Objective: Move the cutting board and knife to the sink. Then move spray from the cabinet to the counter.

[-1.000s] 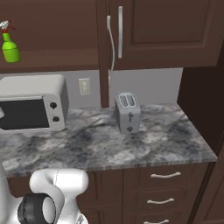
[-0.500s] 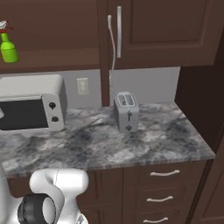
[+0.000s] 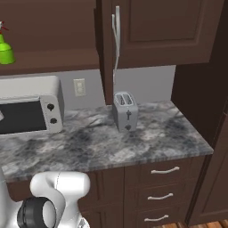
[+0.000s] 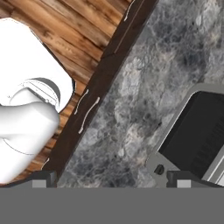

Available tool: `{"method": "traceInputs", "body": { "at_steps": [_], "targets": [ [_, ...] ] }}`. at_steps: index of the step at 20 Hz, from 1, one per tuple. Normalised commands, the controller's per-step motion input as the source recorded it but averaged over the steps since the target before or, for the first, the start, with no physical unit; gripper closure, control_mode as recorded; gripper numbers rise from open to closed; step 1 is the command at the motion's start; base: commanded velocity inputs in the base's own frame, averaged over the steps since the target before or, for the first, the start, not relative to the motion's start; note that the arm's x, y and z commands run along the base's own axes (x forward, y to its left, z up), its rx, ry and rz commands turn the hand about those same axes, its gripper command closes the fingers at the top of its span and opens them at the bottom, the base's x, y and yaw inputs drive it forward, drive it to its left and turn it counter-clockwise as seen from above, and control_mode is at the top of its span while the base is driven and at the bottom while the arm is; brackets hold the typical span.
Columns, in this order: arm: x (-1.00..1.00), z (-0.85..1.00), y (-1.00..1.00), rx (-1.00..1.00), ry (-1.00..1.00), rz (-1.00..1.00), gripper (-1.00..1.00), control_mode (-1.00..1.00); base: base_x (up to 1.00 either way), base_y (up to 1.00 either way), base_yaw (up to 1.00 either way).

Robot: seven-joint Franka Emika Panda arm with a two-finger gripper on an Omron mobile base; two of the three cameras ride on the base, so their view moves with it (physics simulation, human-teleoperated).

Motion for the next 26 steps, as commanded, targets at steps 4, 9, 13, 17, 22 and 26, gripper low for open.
{"method": "traceInputs", "body": {
  "at_steps": [4,9,13,17,22,26],
  "targets": [
    [0.0,0.0,0.0,0.0,0.0,0.0,-1.0,1.0,0.06,-0.01,0.11],
    [0.0,0.0,0.0,0.0,-0.05,0.07,-1.0,-1.0,0.0,0.0,0.0],
    [0.02,-0.36,-0.09,-0.03,-0.45,0.42,-1.0,-1.0,0.0,0.0,0.0],
    [0.0,-0.02,-0.14,-0.01,-0.52,0.51,-1.0,-1.0,0.0,0.0,0.0],
    [0.02,0.33,-0.04,0.0,-0.32,0.53,-1.0,-1.0,0.0,0.0,0.0],
    [0.06,0.74,0.01,-0.01,-0.16,0.33,-1.0,-1.0,0.0,0.0,0.0]
  ]
}}
